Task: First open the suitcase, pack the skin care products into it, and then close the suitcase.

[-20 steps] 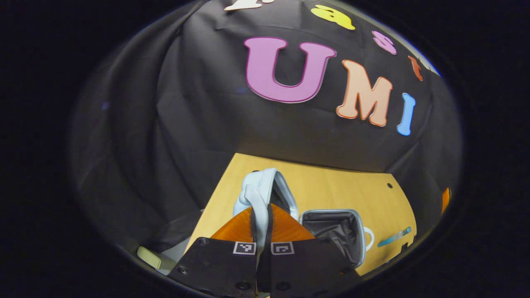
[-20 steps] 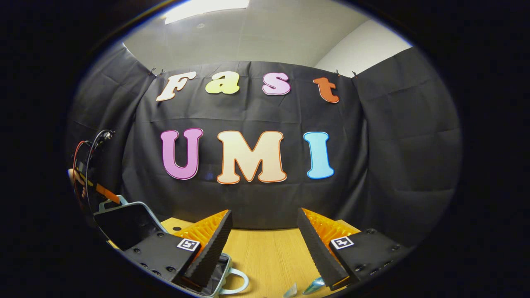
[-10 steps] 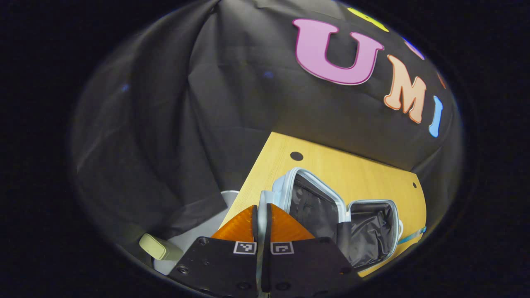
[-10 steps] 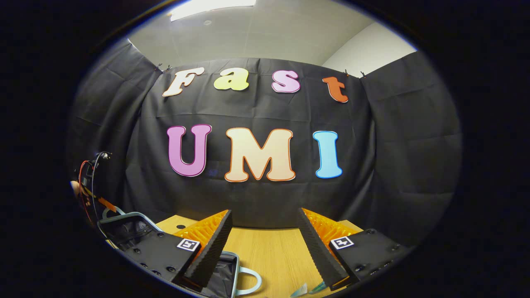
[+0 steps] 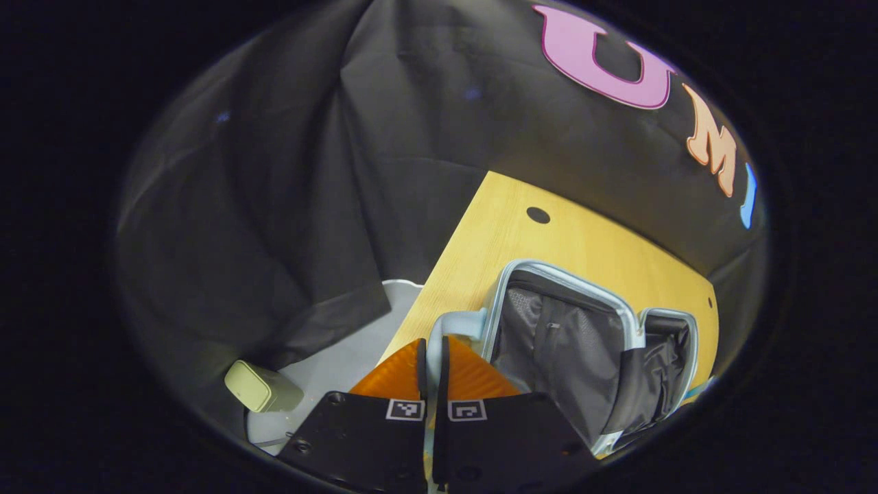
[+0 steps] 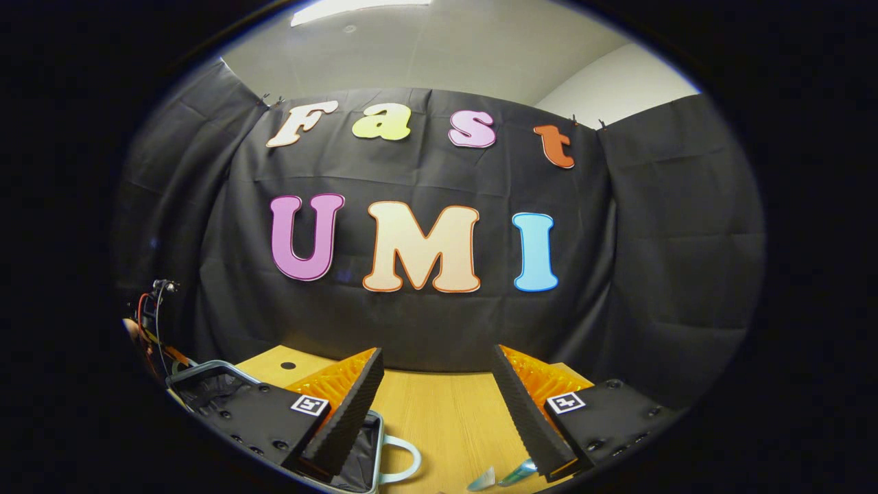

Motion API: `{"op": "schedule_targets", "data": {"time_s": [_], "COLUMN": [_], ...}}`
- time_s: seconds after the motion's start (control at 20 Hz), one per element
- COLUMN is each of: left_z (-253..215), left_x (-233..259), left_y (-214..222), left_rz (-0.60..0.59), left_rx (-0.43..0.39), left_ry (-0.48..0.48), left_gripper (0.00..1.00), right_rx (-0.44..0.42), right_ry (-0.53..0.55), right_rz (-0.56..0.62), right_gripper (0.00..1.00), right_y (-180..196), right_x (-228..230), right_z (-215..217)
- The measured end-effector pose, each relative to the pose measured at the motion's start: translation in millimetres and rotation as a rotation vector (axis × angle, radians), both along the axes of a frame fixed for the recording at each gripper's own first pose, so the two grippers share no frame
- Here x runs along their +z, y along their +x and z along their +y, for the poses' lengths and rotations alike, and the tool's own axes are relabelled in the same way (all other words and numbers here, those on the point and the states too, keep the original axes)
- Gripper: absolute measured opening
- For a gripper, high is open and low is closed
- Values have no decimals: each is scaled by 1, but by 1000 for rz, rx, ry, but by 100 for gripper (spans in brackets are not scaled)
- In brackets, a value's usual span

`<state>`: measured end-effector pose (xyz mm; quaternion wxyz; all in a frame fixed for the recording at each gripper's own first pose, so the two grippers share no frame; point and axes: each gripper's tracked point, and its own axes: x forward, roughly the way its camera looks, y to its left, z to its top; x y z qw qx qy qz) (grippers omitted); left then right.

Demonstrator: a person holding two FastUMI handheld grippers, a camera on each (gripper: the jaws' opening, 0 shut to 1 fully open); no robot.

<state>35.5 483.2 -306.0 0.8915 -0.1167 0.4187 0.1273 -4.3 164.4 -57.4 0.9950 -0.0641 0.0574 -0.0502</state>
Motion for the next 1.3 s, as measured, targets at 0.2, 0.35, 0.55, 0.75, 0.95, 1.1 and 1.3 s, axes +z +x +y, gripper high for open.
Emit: {"op": "schedule_targets", "data": {"time_s": [0.2,0.35,0.55,0.75,0.95,1.1,1.3], "left_z": [7,30,47,26,-37,-92,-169], "left_x": [-32,-25,31,106,171,219,254], "left_y": [-4,-5,-15,-25,-32,-33,-22], "left_rz": [17,-37,-218,-390,-517,-613,-720], "left_rx": [40,111,268,301,241,182,77], "left_ry": [40,138,257,391,420,380,340], "left_gripper": [0,40,94,94,93,93,93], "right_rx": [-7,9,53,62,80,95,111], "right_ry": [-15,-37,-43,4,34,56,70], "right_rz": [3,3,-16,-26,-50,-68,-71], "right_gripper": [99,99,99,99,100,100,99], "right_y": [-2,-4,-4,-1,1,-1,-6], "right_x": [4,7,13,17,26,31,33], "right_z": [-6,-8,-16,-39,-59,-73,-94]}}
